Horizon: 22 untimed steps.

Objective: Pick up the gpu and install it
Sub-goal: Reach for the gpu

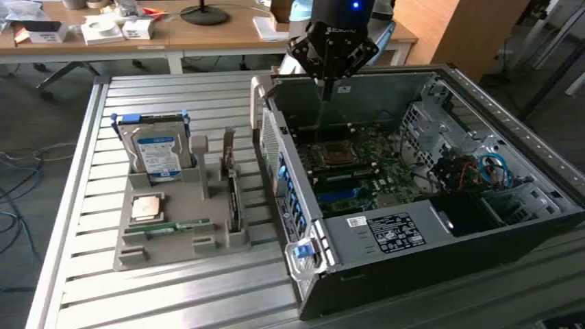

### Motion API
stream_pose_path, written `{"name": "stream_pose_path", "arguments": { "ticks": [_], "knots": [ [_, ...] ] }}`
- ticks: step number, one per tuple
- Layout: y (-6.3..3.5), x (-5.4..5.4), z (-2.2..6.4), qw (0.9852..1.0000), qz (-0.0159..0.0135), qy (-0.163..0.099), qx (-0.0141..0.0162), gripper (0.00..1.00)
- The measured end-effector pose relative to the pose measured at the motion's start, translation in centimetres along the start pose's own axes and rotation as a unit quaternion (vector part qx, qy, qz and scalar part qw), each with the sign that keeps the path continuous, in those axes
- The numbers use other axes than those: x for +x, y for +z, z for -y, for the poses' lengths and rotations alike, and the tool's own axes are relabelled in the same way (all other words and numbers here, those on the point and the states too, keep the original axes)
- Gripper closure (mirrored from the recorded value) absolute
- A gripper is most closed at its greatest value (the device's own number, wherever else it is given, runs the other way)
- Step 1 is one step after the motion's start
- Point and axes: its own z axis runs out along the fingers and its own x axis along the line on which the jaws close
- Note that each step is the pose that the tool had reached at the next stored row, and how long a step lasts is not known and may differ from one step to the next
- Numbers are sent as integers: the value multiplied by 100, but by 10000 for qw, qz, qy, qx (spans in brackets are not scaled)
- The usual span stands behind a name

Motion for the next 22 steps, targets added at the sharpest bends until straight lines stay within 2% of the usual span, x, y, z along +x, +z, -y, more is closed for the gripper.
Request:
{"name": "stream_pose_path", "arguments": {
  "ticks": [13, 22],
  "knots": [
    [1, 6, 0, 10000, 1, 1, -1, 89],
    [-3, 150, 9, 10000, 0, 0, 0, 89]
  ]
}}
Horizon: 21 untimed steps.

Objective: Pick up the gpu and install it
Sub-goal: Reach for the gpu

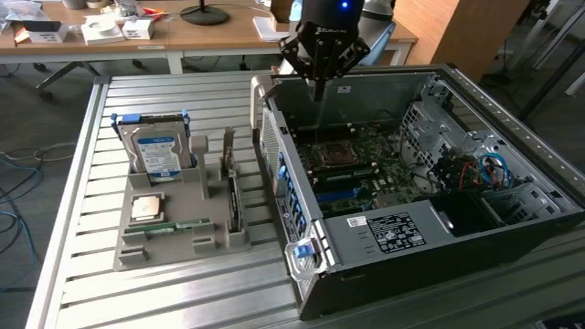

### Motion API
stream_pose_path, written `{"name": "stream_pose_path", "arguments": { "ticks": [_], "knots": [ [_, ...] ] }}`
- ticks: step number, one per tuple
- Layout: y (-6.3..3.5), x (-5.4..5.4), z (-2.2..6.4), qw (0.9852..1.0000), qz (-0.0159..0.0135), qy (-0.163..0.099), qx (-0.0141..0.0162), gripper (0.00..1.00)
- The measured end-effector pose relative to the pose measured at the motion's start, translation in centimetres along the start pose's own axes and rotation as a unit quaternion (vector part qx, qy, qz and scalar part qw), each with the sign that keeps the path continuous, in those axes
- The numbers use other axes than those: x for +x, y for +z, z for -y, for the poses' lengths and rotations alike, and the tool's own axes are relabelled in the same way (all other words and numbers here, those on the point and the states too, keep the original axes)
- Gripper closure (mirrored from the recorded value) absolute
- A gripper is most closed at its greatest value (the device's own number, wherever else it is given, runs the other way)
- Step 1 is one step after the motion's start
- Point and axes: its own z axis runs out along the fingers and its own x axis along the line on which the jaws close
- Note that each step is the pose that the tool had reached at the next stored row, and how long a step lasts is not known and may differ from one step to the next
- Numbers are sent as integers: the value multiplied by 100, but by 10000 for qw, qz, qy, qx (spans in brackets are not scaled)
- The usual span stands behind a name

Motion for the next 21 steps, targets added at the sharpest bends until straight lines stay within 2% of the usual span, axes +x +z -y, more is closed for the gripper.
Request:
{"name": "stream_pose_path", "arguments": {
  "ticks": [21],
  "knots": [
    [6, 353, -9, 10000, 0, 0, 0, 89]
  ]
}}
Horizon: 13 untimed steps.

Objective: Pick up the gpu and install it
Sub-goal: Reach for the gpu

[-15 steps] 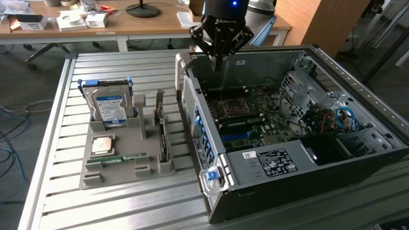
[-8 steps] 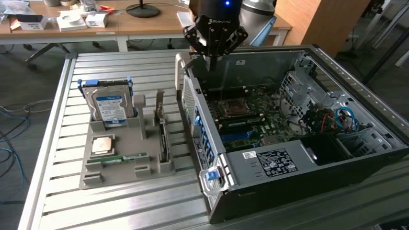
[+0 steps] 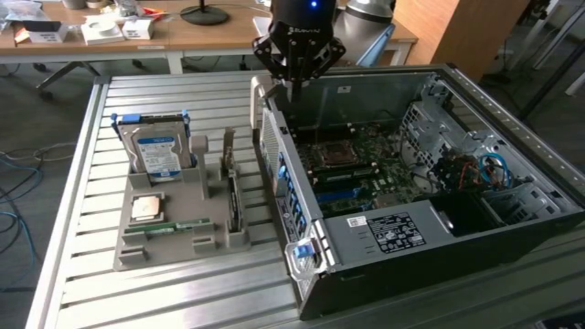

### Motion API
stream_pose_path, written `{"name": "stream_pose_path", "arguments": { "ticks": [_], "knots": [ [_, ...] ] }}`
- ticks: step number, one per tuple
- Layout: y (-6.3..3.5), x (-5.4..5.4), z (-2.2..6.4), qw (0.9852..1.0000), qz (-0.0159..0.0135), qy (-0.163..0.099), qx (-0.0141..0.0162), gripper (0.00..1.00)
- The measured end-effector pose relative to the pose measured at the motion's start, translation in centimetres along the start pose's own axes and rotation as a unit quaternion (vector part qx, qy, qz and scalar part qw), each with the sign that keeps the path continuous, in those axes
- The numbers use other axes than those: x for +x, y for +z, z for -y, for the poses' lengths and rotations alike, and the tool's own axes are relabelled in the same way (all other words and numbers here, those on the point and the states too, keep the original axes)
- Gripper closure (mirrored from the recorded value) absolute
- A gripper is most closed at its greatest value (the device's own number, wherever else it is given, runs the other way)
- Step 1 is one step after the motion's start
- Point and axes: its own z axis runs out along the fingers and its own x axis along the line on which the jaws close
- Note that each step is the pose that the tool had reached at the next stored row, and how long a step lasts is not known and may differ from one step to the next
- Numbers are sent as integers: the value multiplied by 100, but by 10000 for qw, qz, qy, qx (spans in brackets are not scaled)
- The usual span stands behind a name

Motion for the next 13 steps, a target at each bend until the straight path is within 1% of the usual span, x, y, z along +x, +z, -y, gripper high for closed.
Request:
{"name": "stream_pose_path", "arguments": {
  "ticks": [13],
  "knots": [
    [4, 204, -14, 10000, 0, 1, 0, 89]
  ]
}}
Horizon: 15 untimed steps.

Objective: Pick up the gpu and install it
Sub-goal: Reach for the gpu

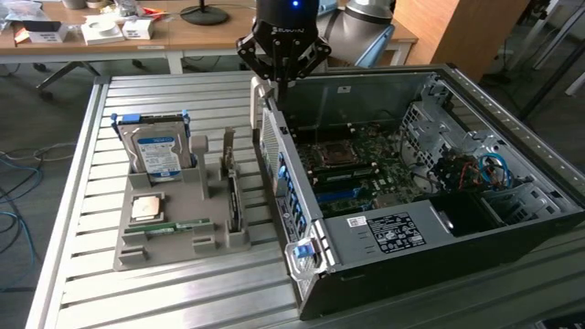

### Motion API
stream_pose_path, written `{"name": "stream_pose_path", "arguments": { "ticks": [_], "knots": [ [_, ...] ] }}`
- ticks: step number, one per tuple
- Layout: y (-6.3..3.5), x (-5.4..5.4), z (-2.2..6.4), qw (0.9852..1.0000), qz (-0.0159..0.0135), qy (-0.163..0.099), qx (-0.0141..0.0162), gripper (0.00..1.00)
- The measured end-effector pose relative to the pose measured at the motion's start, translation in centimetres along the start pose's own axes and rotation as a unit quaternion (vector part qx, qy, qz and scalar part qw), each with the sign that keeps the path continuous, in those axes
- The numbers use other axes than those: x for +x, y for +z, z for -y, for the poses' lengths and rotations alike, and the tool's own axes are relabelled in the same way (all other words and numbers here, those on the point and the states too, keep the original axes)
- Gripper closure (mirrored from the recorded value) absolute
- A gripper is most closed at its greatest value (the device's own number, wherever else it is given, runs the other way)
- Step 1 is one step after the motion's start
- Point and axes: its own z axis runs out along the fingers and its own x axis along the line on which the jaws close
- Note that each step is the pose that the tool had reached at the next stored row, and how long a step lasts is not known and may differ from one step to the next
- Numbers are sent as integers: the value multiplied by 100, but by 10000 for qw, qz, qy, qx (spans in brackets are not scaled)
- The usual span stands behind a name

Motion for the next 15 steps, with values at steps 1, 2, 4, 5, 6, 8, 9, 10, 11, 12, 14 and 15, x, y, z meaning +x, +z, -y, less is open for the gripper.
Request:
{"name": "stream_pose_path", "arguments": {
  "ticks": [1, 2, 4, 5, 6, 8, 9, 10, 11, 12, 14, 15],
  "knots": [
    [0, 20, -1, 10000, -1, 0, 0, 89],
    [1, 45, -2, 10000, 0, 0, 0, 89],
    [1, 96, -2, 10000, 0, 0, 0, 89],
    [2, 126, -3, 10000, 0, 1, 0, 89],
    [2, 157, -3, 10000, 0, 2, 0, 89],
    [3, 216, -3, 10000, 0, 2, 0, 89],
    [3, 248, -3, 10000, 0, 2, 0, 89],
    [4, 278, -3, 10000, 0, 3, 0, 89],
    [5, 308, -3, 10000, 0, 3, 0, 89],
    [6, 338, -2, 10000, 0, 4, 0, 89],
    [8, 393, -1, 10000, 0, 5, 0, 89],
    [10, 419, -1, 10000, 0, 5, 0, 89]
  ]
}}
